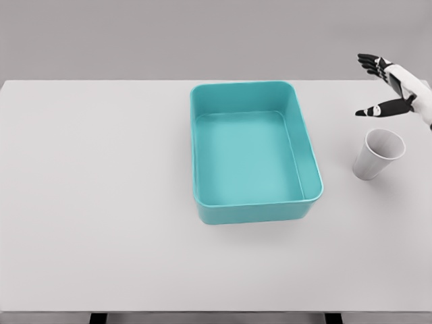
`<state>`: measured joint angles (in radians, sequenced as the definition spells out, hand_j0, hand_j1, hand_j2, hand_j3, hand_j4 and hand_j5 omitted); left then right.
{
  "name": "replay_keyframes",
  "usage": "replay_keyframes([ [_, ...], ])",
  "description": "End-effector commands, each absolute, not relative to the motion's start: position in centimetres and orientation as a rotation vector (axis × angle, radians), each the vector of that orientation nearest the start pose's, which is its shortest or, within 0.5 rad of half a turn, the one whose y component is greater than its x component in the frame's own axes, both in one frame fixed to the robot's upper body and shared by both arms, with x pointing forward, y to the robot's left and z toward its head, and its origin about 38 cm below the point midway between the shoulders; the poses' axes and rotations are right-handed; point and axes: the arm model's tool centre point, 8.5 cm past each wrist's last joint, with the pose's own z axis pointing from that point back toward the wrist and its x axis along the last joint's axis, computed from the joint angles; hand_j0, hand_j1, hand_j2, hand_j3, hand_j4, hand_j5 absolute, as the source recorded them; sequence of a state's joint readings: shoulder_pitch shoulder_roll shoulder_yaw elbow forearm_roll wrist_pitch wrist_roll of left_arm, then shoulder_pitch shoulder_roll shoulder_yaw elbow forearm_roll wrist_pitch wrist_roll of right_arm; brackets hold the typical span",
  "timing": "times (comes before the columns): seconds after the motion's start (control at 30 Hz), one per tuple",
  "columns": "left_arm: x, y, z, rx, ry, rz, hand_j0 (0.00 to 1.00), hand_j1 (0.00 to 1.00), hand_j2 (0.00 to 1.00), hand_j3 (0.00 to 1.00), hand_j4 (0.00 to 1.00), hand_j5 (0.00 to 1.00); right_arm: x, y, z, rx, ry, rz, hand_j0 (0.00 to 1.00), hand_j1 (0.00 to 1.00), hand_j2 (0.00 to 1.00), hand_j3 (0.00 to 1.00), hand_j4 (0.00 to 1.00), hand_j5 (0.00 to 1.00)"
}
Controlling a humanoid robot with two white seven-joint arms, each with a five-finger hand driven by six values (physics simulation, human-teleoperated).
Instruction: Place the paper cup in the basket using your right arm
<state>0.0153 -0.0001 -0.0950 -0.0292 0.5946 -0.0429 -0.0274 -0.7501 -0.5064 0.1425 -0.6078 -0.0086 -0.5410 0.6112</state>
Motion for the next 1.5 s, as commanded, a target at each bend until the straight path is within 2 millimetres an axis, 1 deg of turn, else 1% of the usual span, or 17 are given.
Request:
replay_keyframes([
  [0.0, 0.4, 27.1, -26.2, 0.063, -0.083, 0.495, 1.0, 1.0, 1.0, 1.0, 1.0, 1.0, 51.0, -43.4, 17.8, -0.175, -1.61, 0.846, 1.0, 1.0, 1.0, 1.0, 1.0, 1.0],
  [0.07, 0.4, 27.1, -26.2, 0.063, -0.085, 0.495, 1.0, 1.0, 1.0, 1.0, 1.0, 1.0, 50.5, -44.8, 18.2, -0.185, -1.628, 0.803, 1.0, 1.0, 1.0, 1.0, 1.0, 1.0],
  [0.1, 0.4, 27.1, -26.2, 0.063, -0.083, 0.495, 1.0, 1.0, 1.0, 1.0, 1.0, 1.0, 48.8, -46.9, 17.2, -0.222, -1.583, 0.821, 1.0, 1.0, 1.0, 1.0, 1.0, 1.0],
  [0.2, 0.4, 27.1, -26.2, 0.063, -0.083, 0.496, 1.0, 1.0, 1.0, 1.0, 1.0, 1.0, 47.4, -48.6, 16.7, -0.25, -1.572, 0.838, 1.0, 1.0, 1.0, 1.0, 1.0, 1.0],
  [0.23, 0.4, 27.1, -26.2, 0.063, -0.083, 0.496, 1.0, 1.0, 1.0, 1.0, 1.0, 1.0, 46.9, -49.9, 17.5, -0.279, -1.565, 0.838, 1.0, 1.0, 1.0, 1.0, 1.0, 1.0],
  [0.37, 0.4, 27.1, -26.2, 0.063, -0.083, 0.496, 1.0, 1.0, 1.0, 1.0, 1.0, 1.0, 45.5, -51.8, 17.4, -0.3, -1.562, 0.82, 1.0, 1.0, 1.0, 1.0, 1.0, 1.0],
  [0.4, 0.4, 27.1, -26.2, 0.063, -0.083, 0.495, 1.0, 1.0, 1.0, 1.0, 1.0, 1.0, 45.1, -51.8, 16.7, -0.292, -1.545, 0.822, 1.0, 1.0, 1.0, 1.0, 1.0, 1.0],
  [0.6, 0.4, 27.1, -26.2, 0.063, -0.083, 0.496, 1.0, 1.0, 1.0, 1.0, 1.0, 1.0, 44.7, -52.3, 16.6, -0.3, -1.533, 0.824, 1.0, 1.0, 1.0, 1.0, 1.0, 1.0],
  [0.73, 0.4, 27.1, -26.2, 0.063, -0.083, 0.496, 1.0, 1.0, 1.0, 1.0, 1.0, 1.0, 43.9, -51.0, 15.4, -0.272, -1.523, 0.881, 1.0, 1.0, 1.0, 1.0, 1.0, 1.0],
  [0.8, 0.4, 27.1, -26.2, 0.063, -0.083, 0.496, 1.0, 1.0, 1.0, 1.0, 1.0, 1.0, 43.2, -52.3, 16.0, -0.302, -1.503, 0.894, 1.0, 1.0, 1.0, 1.0, 1.0, 1.0],
  [0.93, 0.4, 27.1, -26.2, 0.063, -0.083, 0.496, 1.0, 1.0, 1.0, 1.0, 1.0, 1.0, 42.6, -52.5, 15.4, -0.298, -1.482, 0.9, 1.0, 1.0, 1.0, 1.0, 1.0, 1.0],
  [0.97, 0.4, 27.1, -26.2, 0.063, -0.083, 0.496, 1.0, 1.0, 1.0, 1.0, 1.0, 1.0, 41.6, -53.9, 15.8, -0.326, -1.453, 0.919, 1.0, 1.0, 1.0, 1.0, 1.0, 1.0],
  [1.1, 0.4, 27.1, -26.2, 0.063, -0.083, 0.496, 1.0, 1.0, 1.0, 1.0, 1.0, 1.0, 41.1, -52.4, 15.8, -0.291, -1.481, 0.965, 1.0, 1.0, 1.0, 1.0, 1.0, 1.0],
  [1.2, 0.4, 27.1, -26.2, 0.063, -0.083, 0.496, 1.0, 1.0, 1.0, 1.0, 1.0, 1.0, 39.2, -52.0, 15.8, -0.226, -1.511, 0.962, 1.0, 1.0, 1.0, 1.0, 1.0, 1.0],
  [1.33, 0.4, 27.1, -26.2, 0.063, -0.083, 0.496, 1.0, 1.0, 1.0, 1.0, 1.0, 1.0, 39.2, -51.6, 16.0, -0.199, -1.552, 0.929, 1.0, 1.0, 1.0, 1.0, 1.0, 1.0],
  [1.4, 0.4, 27.1, -26.2, 0.063, -0.083, 0.496, 1.0, 1.0, 1.0, 1.0, 1.0, 1.0, 38.8, -50.9, 15.2, -0.173, -1.547, 0.941, 1.0, 1.0, 1.0, 1.0, 1.0, 1.0],
  [1.47, 0.4, 27.1, -26.2, 0.063, -0.083, 0.495, 1.0, 1.0, 1.0, 1.0, 1.0, 1.0, 38.6, -50.9, 14.9, -0.169, -1.541, 0.936, 1.0, 1.0, 1.0, 1.0, 1.0, 1.0],
])
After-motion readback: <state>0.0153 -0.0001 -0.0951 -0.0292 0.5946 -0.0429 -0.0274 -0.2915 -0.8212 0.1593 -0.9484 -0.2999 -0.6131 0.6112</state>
